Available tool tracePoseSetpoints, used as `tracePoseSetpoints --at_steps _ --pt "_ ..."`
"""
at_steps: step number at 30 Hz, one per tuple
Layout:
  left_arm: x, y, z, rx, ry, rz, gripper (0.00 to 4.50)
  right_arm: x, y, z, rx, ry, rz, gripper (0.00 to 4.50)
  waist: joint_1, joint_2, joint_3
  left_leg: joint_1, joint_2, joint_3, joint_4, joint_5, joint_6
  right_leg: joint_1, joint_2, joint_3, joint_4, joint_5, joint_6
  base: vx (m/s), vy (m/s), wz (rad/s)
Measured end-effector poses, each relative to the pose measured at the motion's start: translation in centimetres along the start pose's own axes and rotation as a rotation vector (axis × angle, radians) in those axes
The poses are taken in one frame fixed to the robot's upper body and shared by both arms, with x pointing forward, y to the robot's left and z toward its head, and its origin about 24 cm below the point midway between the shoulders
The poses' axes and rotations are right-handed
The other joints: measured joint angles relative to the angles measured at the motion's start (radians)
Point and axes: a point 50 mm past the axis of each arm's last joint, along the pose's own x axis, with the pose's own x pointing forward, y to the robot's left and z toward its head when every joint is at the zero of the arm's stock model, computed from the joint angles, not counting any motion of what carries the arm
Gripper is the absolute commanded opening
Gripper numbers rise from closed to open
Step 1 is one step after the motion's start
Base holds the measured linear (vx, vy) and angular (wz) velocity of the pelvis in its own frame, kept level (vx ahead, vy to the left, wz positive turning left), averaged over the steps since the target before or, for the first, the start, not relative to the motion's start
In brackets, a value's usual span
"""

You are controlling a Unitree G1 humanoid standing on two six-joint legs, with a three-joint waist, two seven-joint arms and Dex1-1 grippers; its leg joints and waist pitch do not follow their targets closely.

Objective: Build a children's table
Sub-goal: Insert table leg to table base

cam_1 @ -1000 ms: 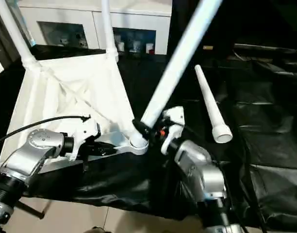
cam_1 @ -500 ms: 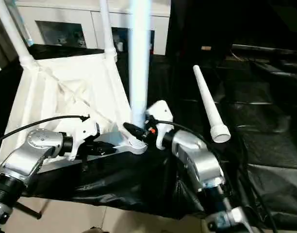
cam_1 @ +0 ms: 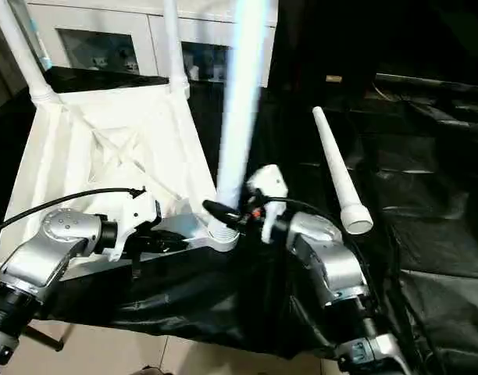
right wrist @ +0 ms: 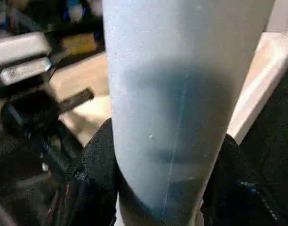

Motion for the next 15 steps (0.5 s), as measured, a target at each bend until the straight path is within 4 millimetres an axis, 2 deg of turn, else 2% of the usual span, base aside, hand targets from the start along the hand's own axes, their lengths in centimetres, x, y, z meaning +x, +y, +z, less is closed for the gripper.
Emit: tracePoseSetpoints --at_steps 4,8,11,15 --pt "0.0 0.0 0.0 0.001 -0.002 0.006 0.0 -0.5 -0.4 -0.5 0.088 -0.049 -0.044 1.87 0.0 0.002 0.002 0.0 0.0 0.0 0.0 0.0 0.0 0.0 0.0 0.0 0.0 0.0 0.0 0.0 0.0 0.0" --pt "0.1 0.0 0.1 0.002 -0.005 0.006 0.0 -0.9 -0.1 -0.9 0.104 -0.074 -0.064 1.87 0.004 0.005 0.003 0.0 0.0 0.001 -0.002 0.0 0.0 0.0 0.0 0.0 -0.002 0.0 0.0 0.0 0.0 0.0" --pt "0.2 -0.1 0.2 0.004 -0.007 0.002 0.0 -1.3 0.3 -1.3 0.101 -0.08 -0.078 1.87 0.008 0.007 0.002 0.0 0.0 0.001 -0.004 0.0 0.0 0.0 0.0 0.0 -0.004 0.0 0.0 0.0 0.0 0.0" --pt "0.1 -0.1 0.1 0.007 -0.006 -0.005 0.0 -1.1 1.0 -1.1 0.014 -0.058 -0.085 1.87 0.009 0.009 0.002 0.0 0.0 0.001 -0.005 0.0 0.0 0.0 0.0 0.0 -0.005 0.0 0.0 0.0 0.0 0.0"
